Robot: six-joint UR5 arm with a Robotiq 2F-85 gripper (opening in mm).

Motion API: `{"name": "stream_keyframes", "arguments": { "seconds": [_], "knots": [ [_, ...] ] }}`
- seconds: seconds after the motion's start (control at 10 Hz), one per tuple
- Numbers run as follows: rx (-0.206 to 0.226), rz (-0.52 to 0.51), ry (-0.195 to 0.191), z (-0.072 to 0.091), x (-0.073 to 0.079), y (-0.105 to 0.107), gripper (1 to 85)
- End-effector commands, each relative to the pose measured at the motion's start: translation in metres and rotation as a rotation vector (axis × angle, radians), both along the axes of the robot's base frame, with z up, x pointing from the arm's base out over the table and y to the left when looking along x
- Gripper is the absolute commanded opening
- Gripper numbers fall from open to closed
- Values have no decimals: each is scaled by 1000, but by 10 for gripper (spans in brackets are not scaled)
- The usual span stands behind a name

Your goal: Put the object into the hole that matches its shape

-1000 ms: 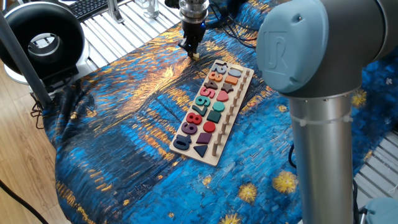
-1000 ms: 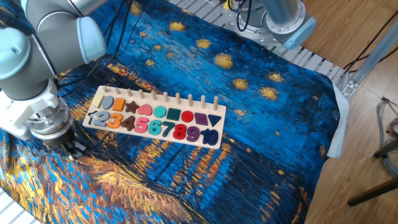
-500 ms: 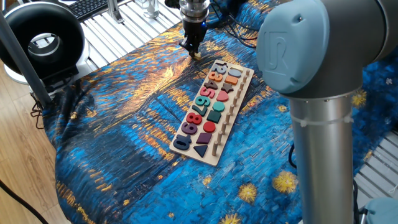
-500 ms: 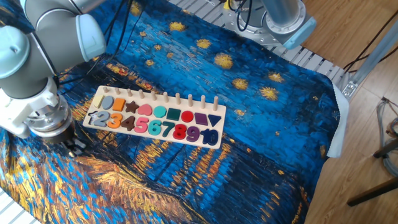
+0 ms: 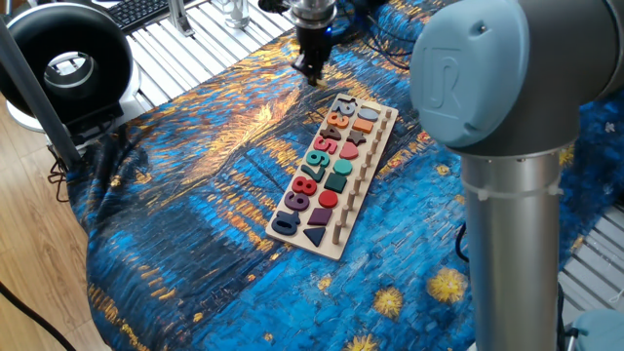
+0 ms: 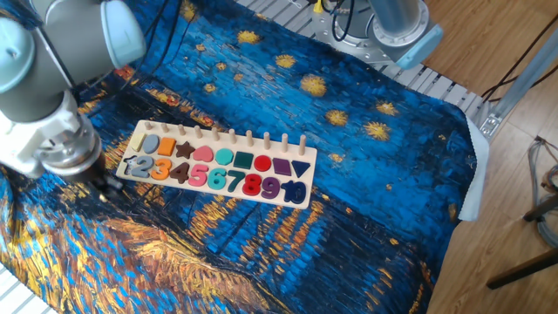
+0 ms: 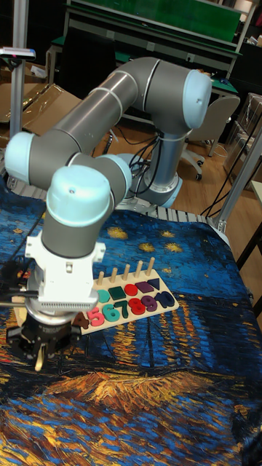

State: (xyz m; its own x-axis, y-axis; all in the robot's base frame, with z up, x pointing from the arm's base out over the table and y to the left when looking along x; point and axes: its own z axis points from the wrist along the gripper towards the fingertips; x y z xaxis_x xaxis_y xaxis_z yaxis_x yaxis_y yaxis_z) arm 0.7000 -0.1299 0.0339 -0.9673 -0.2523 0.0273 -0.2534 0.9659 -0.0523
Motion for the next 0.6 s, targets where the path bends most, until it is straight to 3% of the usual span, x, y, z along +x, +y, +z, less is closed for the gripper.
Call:
{"name": "stream_keyframes", "arguments": {
  "seconds": [0.0,0.5],
  "knots": [
    [27,43,32,6,-27,-8,10],
    [82,150,36,-10,-52,-18,10]
  ]
}}
